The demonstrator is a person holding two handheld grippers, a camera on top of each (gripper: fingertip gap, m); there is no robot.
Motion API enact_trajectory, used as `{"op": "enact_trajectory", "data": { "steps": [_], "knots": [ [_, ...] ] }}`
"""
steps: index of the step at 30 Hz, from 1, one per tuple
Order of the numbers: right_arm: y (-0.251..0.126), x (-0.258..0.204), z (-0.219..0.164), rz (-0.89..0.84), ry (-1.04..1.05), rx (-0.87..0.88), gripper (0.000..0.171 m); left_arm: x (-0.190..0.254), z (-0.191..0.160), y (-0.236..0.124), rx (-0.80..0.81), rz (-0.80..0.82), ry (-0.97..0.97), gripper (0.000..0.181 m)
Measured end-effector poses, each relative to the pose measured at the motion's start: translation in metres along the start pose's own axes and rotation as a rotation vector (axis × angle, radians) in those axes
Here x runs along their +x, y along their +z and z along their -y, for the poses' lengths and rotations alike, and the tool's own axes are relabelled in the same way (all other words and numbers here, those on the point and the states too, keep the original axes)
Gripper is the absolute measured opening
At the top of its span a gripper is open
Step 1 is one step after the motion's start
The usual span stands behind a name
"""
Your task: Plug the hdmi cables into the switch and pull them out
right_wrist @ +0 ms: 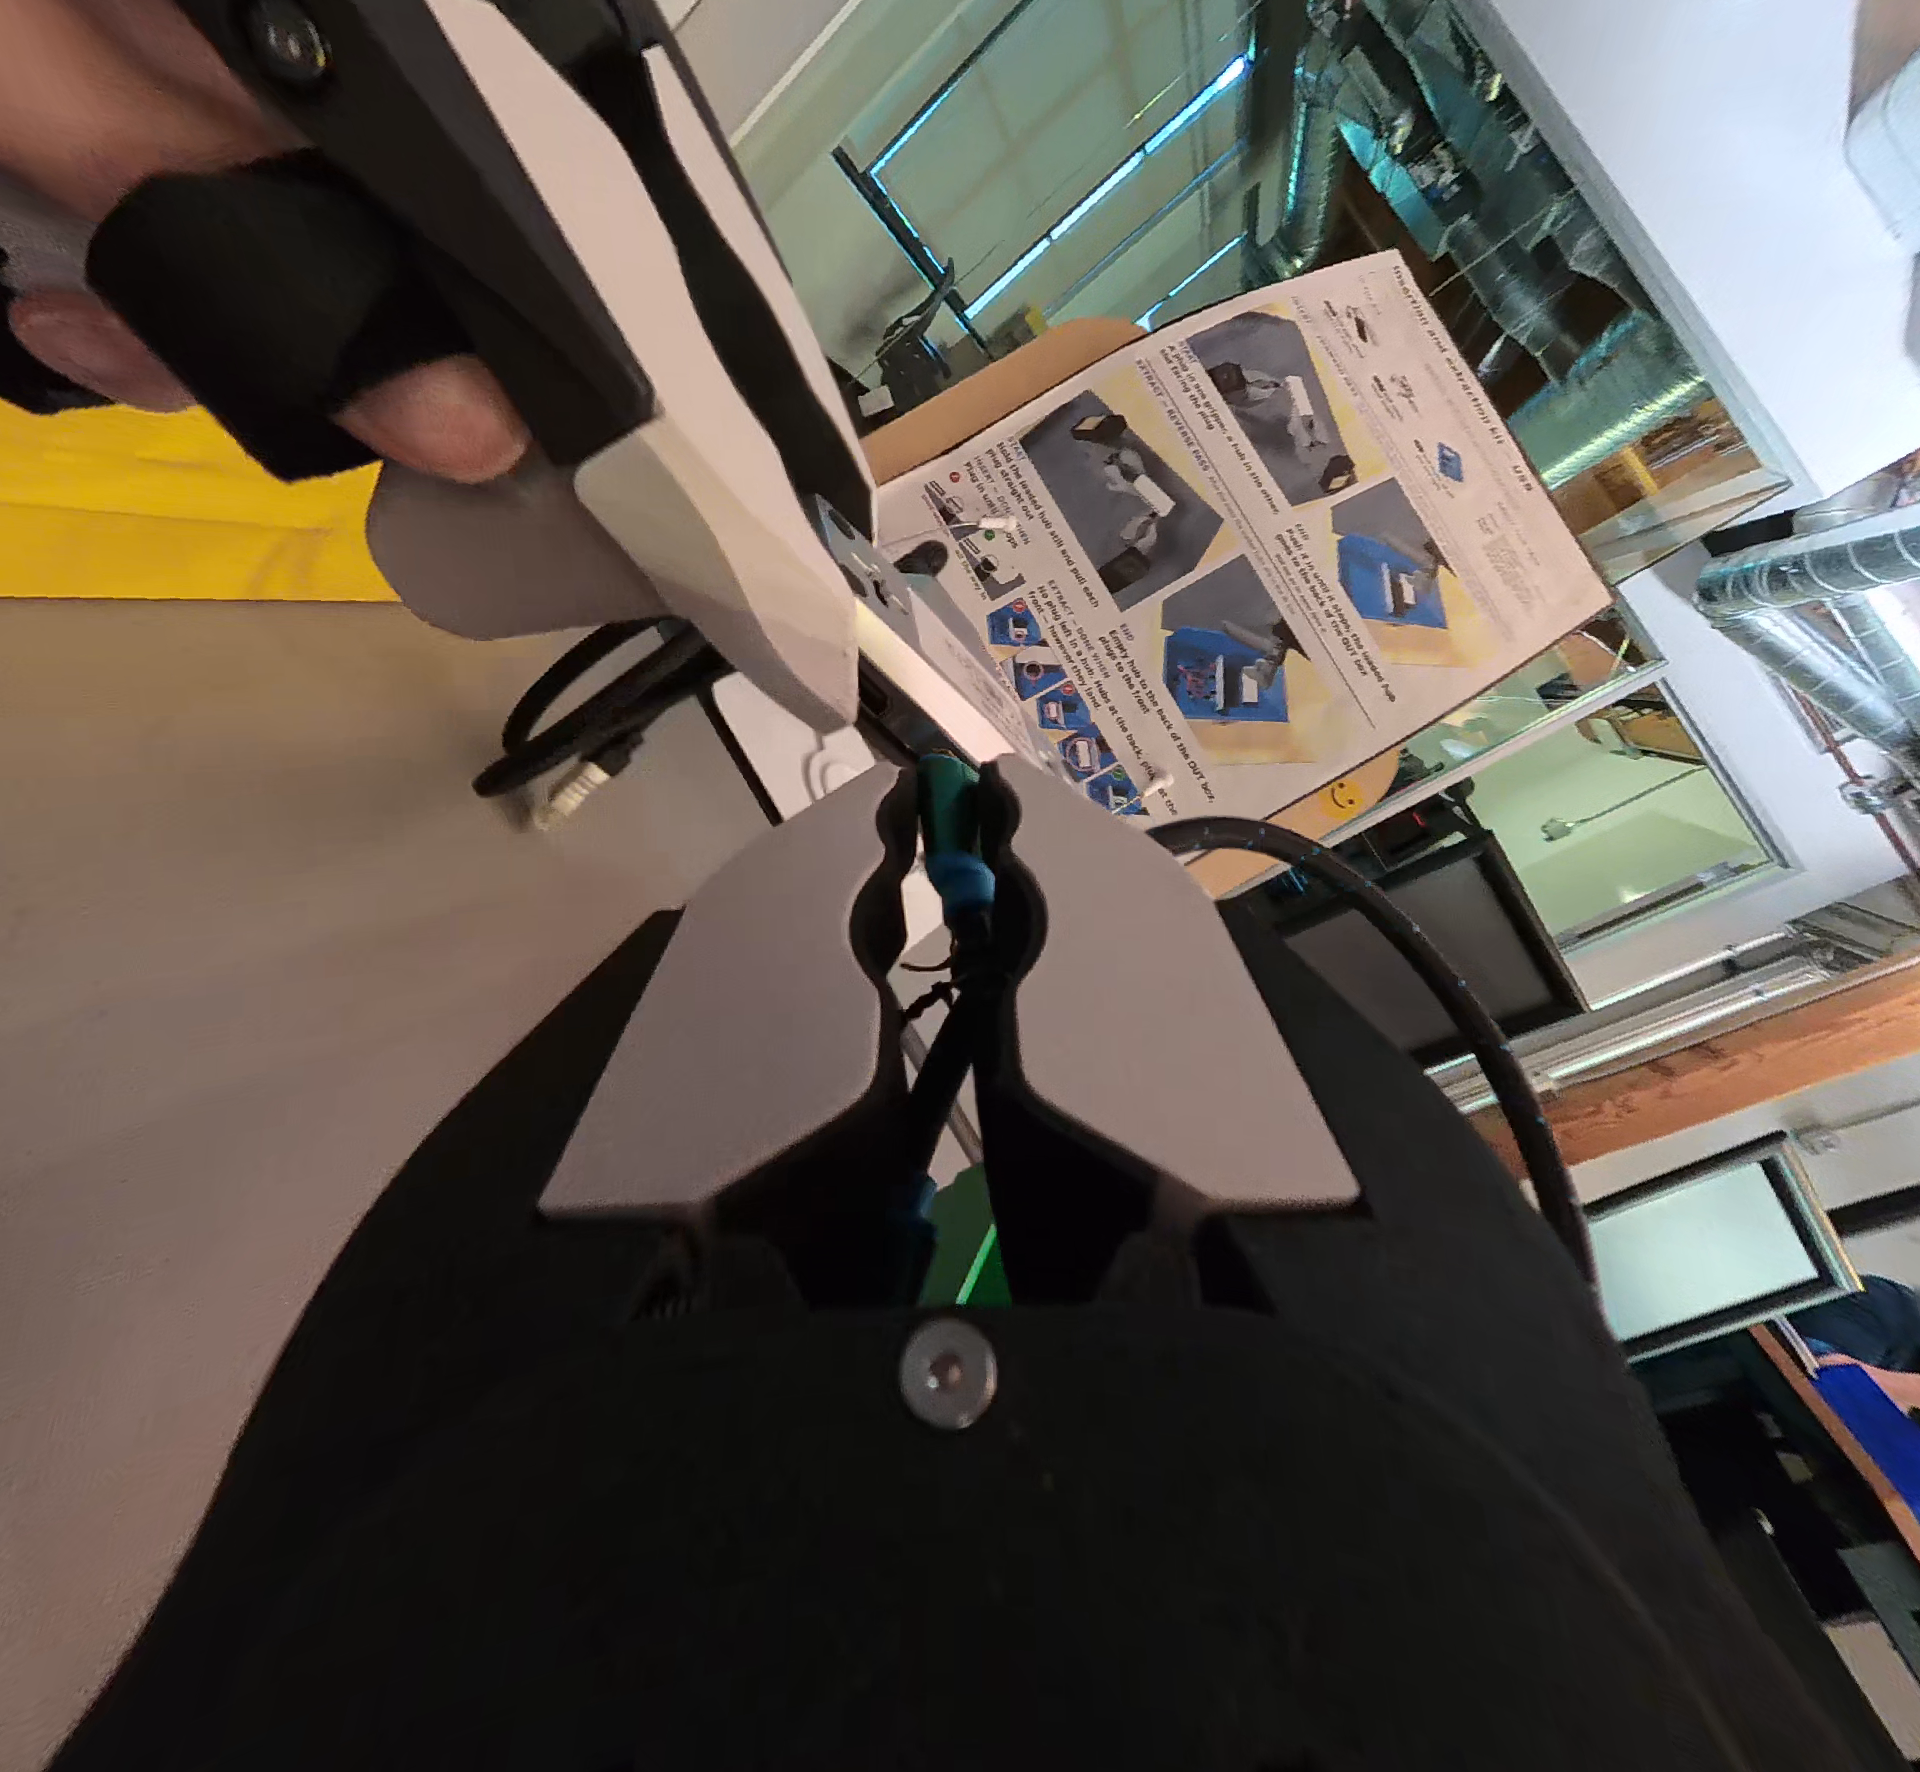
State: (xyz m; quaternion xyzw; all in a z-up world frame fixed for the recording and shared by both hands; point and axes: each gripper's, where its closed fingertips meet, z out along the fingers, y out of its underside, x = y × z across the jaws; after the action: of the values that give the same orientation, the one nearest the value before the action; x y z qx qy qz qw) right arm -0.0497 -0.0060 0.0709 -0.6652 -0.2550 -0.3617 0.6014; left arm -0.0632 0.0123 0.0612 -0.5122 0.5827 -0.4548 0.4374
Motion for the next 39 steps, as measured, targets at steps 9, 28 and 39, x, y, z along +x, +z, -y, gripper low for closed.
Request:
{"op": "enact_trajectory", "data": {
  "steps": [9,28,39],
  "knots": [
    [0.005,0.007,-0.004,-0.047,0.177,-0.015,0.022,-0.001,0.002,-0.001,0.123,0.152,0.143,0.050],
    [-0.014,-0.012,-0.007,0.048,0.001,0.012,0.010,0.018,-0.004,-0.042,0.264,-0.107,0.085,0.055],
    [-0.046,-0.032,0.020,0.268,-0.133,0.173,0.011,0.010,-0.028,-0.033,-0.350,-0.432,0.766,0.047]
  ]
}}
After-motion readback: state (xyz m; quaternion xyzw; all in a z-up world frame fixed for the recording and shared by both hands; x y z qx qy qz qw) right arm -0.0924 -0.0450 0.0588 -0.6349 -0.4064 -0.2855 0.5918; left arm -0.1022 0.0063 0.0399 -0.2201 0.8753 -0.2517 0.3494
